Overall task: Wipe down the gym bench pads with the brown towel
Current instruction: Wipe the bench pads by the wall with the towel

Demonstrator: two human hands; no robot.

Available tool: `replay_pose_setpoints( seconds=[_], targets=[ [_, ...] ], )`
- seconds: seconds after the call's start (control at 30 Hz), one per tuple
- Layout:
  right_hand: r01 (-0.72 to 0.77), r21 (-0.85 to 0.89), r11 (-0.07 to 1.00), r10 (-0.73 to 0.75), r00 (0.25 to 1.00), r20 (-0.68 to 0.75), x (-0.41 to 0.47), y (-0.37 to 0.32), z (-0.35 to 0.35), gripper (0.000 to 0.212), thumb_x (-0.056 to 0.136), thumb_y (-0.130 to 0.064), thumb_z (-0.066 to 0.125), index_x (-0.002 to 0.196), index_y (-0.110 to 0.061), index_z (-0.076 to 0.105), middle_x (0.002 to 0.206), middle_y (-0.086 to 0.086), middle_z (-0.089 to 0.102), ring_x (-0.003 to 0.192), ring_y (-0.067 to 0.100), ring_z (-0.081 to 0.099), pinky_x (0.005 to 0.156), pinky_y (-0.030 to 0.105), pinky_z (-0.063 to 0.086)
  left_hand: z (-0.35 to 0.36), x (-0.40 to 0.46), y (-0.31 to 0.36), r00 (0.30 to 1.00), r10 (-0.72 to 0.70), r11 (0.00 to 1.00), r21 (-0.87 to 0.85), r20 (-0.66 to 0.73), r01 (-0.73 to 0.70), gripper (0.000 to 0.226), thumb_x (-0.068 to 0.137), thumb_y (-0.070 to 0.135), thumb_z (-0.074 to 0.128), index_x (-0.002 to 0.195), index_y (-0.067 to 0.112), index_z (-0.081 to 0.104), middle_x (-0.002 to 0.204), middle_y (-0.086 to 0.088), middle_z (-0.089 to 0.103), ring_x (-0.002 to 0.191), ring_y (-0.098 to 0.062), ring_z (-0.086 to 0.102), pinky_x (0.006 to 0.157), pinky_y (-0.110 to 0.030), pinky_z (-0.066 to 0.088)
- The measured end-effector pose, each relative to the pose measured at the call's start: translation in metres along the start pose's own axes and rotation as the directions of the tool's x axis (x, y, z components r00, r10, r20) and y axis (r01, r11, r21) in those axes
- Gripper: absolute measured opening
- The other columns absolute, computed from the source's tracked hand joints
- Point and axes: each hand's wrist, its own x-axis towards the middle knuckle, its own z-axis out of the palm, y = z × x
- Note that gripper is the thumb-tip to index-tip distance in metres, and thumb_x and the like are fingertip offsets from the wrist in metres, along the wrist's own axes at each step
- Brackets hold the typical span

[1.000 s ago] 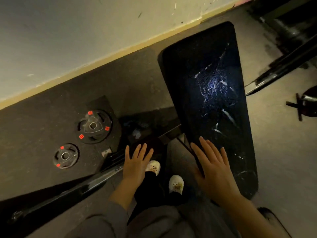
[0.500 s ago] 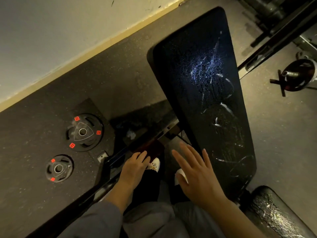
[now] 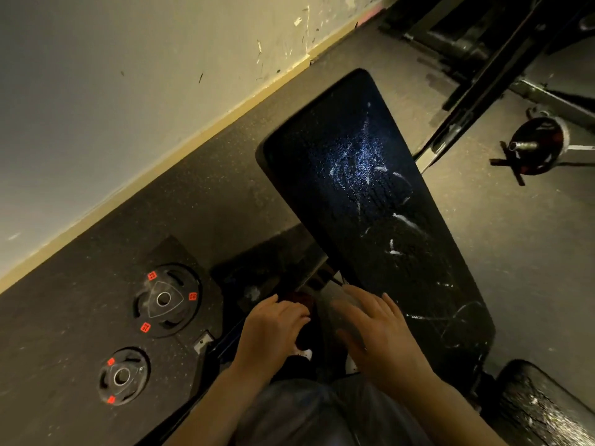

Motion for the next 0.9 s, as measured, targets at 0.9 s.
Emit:
replay_pose_setpoints(
  seconds=[0.9],
  targets=[
    [0.207, 0.234, 0.950, 0.063, 0.608, -0.791, -0.062, -0.032, -0.099, 0.019, 0.098, -0.017, 0.042, 0.111, -0.023, 0.055, 0.099, -0.010, 0.059, 0.091, -0.005, 0.055, 0.081, 0.004, 0.040, -0.082, 0.064, 0.119, 0.969, 0.058, 0.828, -0.531, -0.239, -0.181, 0.018, 0.088, 0.018, 0.059, 0.103, 0.026, 0.065, 0.100, 0.016, 0.064, 0.095, 0.000, 0.064, 0.082, -0.010, 0.046]
  ],
)
